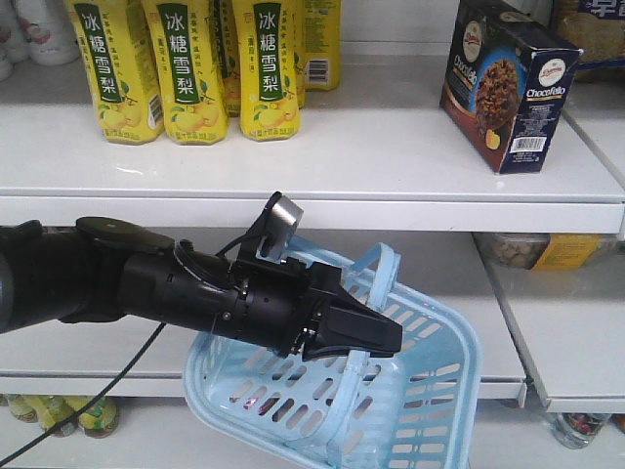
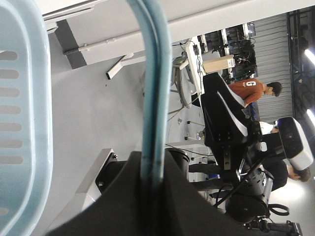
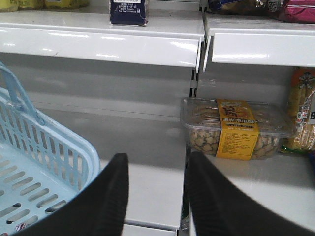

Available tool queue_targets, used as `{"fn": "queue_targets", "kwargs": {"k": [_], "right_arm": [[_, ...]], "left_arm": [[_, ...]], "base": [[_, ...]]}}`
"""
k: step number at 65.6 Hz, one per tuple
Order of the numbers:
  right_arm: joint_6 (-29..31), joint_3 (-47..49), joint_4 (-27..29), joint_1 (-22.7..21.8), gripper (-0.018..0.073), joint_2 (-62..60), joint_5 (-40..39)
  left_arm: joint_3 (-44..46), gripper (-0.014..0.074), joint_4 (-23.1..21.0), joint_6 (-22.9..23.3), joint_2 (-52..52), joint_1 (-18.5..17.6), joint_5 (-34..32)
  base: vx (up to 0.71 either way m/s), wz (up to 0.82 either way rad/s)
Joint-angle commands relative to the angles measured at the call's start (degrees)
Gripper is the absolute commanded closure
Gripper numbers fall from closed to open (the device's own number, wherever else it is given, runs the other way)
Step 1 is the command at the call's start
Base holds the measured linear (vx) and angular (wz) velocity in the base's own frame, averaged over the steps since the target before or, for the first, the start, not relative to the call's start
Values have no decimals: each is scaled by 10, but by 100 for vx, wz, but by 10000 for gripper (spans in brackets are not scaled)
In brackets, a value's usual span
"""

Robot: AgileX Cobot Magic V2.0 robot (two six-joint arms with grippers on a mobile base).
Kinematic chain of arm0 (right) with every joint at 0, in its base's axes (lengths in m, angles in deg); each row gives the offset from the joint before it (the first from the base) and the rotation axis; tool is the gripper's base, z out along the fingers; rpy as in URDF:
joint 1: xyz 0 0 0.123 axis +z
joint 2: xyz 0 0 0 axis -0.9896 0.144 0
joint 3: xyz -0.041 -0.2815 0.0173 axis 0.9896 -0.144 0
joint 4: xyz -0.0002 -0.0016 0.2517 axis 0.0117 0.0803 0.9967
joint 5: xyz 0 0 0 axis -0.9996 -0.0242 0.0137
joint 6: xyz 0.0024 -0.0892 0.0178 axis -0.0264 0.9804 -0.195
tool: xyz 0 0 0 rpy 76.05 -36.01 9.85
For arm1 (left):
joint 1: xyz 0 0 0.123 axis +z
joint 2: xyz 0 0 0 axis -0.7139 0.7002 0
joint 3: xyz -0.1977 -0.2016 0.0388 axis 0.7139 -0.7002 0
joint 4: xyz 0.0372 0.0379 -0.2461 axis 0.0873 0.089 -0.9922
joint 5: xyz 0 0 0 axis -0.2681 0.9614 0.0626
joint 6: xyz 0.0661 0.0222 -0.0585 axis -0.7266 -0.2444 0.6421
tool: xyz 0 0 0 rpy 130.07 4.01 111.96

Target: Left arm holds basket, right arm returns cookies

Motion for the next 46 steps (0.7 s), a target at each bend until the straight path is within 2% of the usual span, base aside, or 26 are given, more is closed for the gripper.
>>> {"fn": "queue_targets", "kwargs": {"k": [1, 2, 6, 46], "right_arm": [[5, 15, -13, -2, 459, 8, -41], [5, 15, -13, -2, 501, 8, -41], [5, 15, -13, -2, 576, 8, -41], [5, 15, -13, -2, 565, 8, -40]], "left_arm": [[25, 599, -89, -17, -29, 7, -14], [25, 599, -89, -17, -29, 7, -14], [25, 599, -89, -17, -29, 7, -14], [25, 599, -89, -17, -29, 7, -14]], "base": [[0, 0], [0, 0], [0, 0], [0, 0]]}}
